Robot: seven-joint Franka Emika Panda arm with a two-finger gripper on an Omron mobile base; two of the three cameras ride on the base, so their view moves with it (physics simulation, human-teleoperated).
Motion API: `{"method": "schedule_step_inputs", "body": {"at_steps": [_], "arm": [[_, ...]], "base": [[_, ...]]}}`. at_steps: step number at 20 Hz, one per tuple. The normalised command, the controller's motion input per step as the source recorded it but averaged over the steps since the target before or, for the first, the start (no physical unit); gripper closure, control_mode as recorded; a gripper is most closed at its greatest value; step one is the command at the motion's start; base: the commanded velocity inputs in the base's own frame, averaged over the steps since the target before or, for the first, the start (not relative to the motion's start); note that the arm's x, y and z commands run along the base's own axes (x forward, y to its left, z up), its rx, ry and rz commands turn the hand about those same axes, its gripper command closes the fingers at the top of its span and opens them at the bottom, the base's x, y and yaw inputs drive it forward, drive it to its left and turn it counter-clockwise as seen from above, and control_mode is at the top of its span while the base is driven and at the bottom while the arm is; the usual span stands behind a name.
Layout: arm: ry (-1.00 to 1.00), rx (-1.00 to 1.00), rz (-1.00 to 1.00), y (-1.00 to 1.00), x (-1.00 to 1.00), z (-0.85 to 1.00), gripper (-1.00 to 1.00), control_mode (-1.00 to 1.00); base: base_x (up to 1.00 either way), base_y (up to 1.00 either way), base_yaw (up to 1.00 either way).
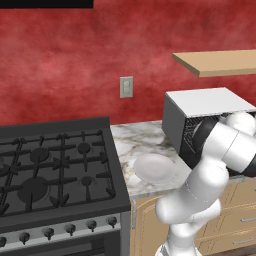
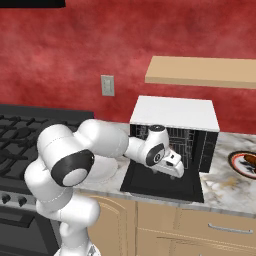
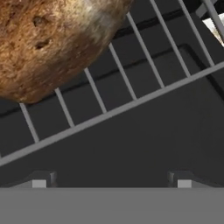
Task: Open the toaster oven door. Place the bread on the bottom rack in the toaster oven and place the chicken drumstick on the top rack.
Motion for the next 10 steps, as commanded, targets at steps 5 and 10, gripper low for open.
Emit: {"method": "schedule_step_inputs", "body": {"at_steps": [5,10], "arm": [[0.00,0.00,-0.15,0.00,0.18,-0.13,-1.00,-1.00],[0.00,0.00,-0.21,0.00,0.23,-0.10,-1.00,-1.00]], "base": [[0.00,0.00,0.00],[0.00,0.00,0.00]]}}
